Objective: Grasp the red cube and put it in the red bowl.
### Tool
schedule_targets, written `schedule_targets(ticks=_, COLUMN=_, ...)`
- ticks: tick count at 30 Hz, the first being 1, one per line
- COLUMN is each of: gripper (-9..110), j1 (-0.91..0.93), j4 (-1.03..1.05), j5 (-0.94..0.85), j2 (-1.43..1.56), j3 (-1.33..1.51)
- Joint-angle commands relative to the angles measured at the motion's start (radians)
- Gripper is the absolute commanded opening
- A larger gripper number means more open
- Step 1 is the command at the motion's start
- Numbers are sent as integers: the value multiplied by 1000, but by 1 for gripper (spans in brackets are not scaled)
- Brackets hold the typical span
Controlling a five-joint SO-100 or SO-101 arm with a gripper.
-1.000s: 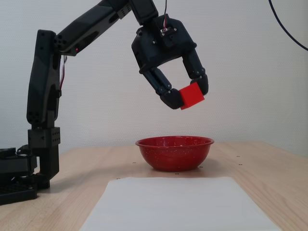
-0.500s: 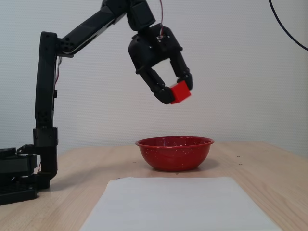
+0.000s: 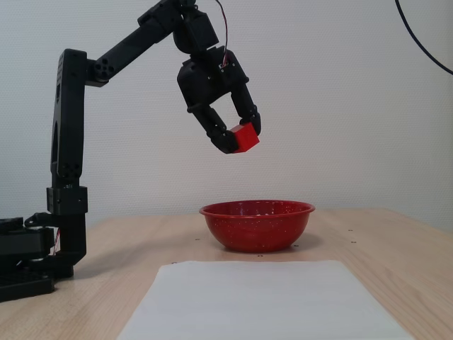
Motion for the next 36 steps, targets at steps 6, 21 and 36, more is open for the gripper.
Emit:
schedule_targets(ticks=6, gripper=0, j1=31, j4=-101, j5=-25, j2=8, j3=26)
schedule_targets(ticks=21, gripper=11, j1=38, j4=-193, j5=-43, j2=-8, j3=156)
schedule_targets(ticks=36, gripper=20, j1=26, j4=-152, j5=-43, j2=23, j3=115)
